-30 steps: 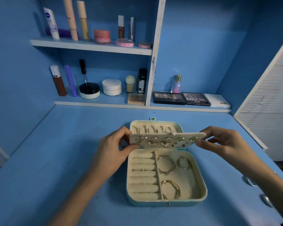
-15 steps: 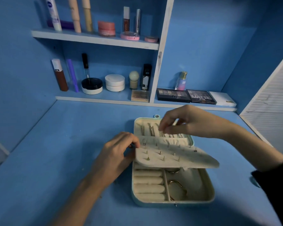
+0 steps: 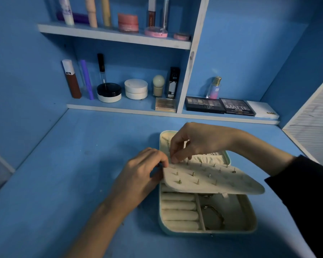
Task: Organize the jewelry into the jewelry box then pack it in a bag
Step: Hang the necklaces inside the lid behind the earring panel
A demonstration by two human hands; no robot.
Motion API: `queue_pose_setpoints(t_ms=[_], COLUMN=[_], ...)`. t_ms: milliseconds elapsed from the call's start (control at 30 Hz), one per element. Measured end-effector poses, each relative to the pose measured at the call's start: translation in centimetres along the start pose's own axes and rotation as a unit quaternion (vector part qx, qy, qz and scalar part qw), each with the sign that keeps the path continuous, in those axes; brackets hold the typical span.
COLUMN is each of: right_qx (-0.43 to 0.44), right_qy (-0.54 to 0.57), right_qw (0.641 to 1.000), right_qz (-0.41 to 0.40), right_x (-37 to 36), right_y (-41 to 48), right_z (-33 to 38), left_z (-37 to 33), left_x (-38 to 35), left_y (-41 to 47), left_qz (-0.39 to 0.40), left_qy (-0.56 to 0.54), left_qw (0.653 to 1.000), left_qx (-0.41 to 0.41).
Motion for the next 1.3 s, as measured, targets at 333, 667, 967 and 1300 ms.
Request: queue_pose_setpoints(t_ms=[333,667,967,1300], right_qx=[-0.095,-0.011,0.013,-0.028], right_qy=[-0.082,-0.029,0.017,-0.067], right_qw=[0.992,0.996,0.999,0.996], right_qz=[-0.005,0.086,0.024,-0.05], right_x=[-0.7,-0.4,-0.1,0.0], right_y=[0.6,0.3,0.3,0.1], right_z=[0.5,1.2,0.3,0.4], left_z=[-0.2,-0.2,-0.1,-0.2], left_x=[-0.1,0.1,0.1,0.1], left_y=[-0.1,0.0,0.0,-0.1], left_qz=[0.002,-0.006,-0.005,-0.005], left_qy=[0.017,0.0,-0.005,0.0], left_qw=[1.0,1.0,1.0,1.0], left_qx=[-0.012,0.001,0.011,0.014])
Point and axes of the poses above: each hand's wrist, its own y-axis towards the middle knuckle, its own x-axis out of the back of the hand, z = x × y, the point moved 8 cm from there along y, towards the middle knuckle
